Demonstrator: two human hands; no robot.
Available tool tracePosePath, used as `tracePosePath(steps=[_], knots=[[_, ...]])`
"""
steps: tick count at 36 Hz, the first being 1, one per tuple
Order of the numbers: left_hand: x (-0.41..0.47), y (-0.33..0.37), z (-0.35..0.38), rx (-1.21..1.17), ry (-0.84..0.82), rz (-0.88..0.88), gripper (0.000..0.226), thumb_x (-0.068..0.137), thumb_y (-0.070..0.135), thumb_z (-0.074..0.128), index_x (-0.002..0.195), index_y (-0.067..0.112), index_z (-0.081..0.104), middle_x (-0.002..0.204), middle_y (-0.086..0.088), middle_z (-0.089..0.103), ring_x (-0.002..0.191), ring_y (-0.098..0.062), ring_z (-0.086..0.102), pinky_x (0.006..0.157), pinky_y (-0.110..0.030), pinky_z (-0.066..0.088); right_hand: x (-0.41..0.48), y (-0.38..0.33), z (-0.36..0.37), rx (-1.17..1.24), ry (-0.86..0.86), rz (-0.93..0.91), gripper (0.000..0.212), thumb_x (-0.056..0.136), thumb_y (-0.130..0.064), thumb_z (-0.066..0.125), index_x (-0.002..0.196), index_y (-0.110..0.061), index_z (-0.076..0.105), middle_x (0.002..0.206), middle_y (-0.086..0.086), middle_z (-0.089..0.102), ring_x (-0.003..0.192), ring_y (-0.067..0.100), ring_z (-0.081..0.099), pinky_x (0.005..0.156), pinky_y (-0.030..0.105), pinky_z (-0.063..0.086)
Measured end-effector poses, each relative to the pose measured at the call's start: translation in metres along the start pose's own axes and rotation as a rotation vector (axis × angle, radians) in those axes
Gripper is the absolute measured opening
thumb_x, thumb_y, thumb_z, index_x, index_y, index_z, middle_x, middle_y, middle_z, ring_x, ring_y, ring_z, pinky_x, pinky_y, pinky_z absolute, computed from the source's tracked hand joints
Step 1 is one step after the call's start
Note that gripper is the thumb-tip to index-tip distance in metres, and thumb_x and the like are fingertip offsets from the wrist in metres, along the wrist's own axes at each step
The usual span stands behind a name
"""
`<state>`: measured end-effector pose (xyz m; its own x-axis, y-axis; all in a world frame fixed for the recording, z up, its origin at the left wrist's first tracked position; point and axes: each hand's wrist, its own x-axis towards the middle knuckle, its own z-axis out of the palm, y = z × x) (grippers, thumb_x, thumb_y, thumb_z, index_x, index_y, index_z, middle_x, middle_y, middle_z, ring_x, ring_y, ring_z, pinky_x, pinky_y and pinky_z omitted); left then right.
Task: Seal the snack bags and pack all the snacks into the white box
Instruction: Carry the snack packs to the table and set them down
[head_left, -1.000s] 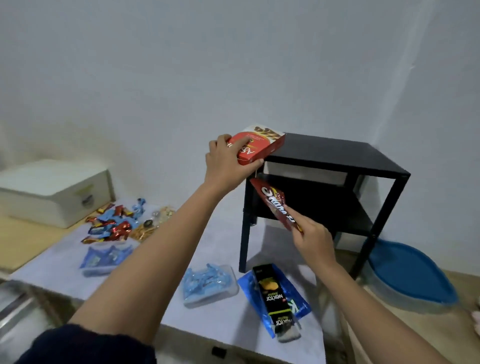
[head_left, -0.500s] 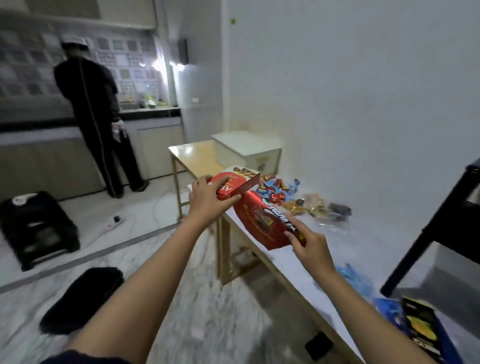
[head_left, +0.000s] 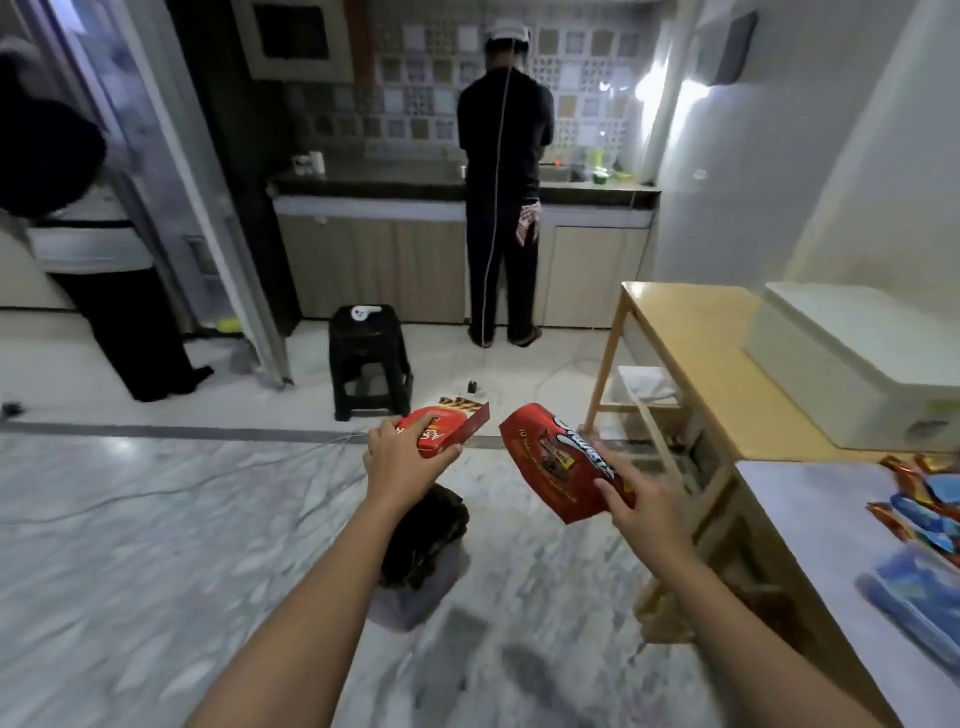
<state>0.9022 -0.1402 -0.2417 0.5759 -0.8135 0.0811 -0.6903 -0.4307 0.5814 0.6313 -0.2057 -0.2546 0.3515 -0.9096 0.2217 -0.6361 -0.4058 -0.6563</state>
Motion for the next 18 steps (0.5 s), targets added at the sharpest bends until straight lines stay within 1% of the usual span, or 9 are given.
tracePosePath(steps=[4,7,10,13,14,16,18], knots=[[0.037,-0.046,-0.002,0.02,0.003,-0.115,0.068,0.074,0.061,0.062,0.134,0.034,0.044,0.138,-0.008,0.038,0.127,-0.029,0.03,0.106,-0.046,0.031,0.055,-0.019,0.057,0.03,-0.088,0.023,0.044,0.09,-0.023,0.058,0.132,-0.034,0.049,0.11,0.006,0.07,0.092,0.023,0.065,0.079,0.039,0.055],[0.062,-0.075,0.003,0.039,-0.017,-0.211,0.067,0.074,0.06,0.061,0.134,0.035,0.043,0.138,-0.008,0.037,0.127,-0.029,0.03,0.105,-0.045,0.031,0.091,-0.03,0.097,0.028,-0.174,0.059,0.044,0.091,-0.025,0.056,0.133,-0.035,0.047,0.102,0.009,0.071,0.085,0.024,0.064,0.074,0.038,0.055],[0.089,-0.103,0.016,0.044,-0.043,-0.31,0.065,0.075,0.061,0.061,0.132,0.036,0.044,0.137,-0.009,0.037,0.127,-0.029,0.029,0.105,-0.046,0.032,0.13,-0.029,0.137,0.009,-0.258,0.075,0.043,0.092,-0.025,0.055,0.133,-0.033,0.048,0.103,0.009,0.071,0.086,0.025,0.064,0.072,0.034,0.053],[0.113,-0.127,0.036,0.056,-0.084,-0.413,0.065,0.075,0.062,0.059,0.133,0.036,0.043,0.138,-0.011,0.035,0.129,-0.031,0.027,0.105,-0.047,0.032,0.169,-0.023,0.173,0.013,-0.355,0.142,0.042,0.091,-0.023,0.055,0.133,-0.03,0.049,0.107,0.009,0.071,0.086,0.024,0.065,0.072,0.031,0.052],[0.121,-0.134,0.044,0.055,-0.099,-0.446,0.065,0.075,0.062,0.059,0.133,0.036,0.043,0.138,-0.011,0.035,0.129,-0.031,0.027,0.105,-0.047,0.032,0.182,-0.02,0.185,0.025,-0.382,0.167,0.042,0.091,-0.022,0.056,0.132,-0.029,0.05,0.108,0.01,0.07,0.085,0.024,0.065,0.073,0.033,0.053],[0.139,-0.15,0.065,0.047,-0.119,-0.517,0.065,0.076,0.062,0.059,0.133,0.036,0.043,0.137,-0.01,0.035,0.128,-0.031,0.028,0.104,-0.046,0.032,0.213,-0.008,0.218,0.044,-0.441,0.223,0.042,0.088,-0.019,0.058,0.13,-0.025,0.053,0.109,0.012,0.069,0.082,0.027,0.065,0.074,0.041,0.057],[0.158,-0.166,0.091,0.029,-0.14,-0.588,0.065,0.076,0.062,0.059,0.133,0.036,0.043,0.137,-0.01,0.036,0.129,-0.031,0.028,0.104,-0.046,0.032,0.242,0.005,0.25,0.081,-0.502,0.315,0.041,0.086,-0.015,0.058,0.127,-0.02,0.057,0.104,0.011,0.068,0.079,0.031,0.067,0.069,0.046,0.058]])
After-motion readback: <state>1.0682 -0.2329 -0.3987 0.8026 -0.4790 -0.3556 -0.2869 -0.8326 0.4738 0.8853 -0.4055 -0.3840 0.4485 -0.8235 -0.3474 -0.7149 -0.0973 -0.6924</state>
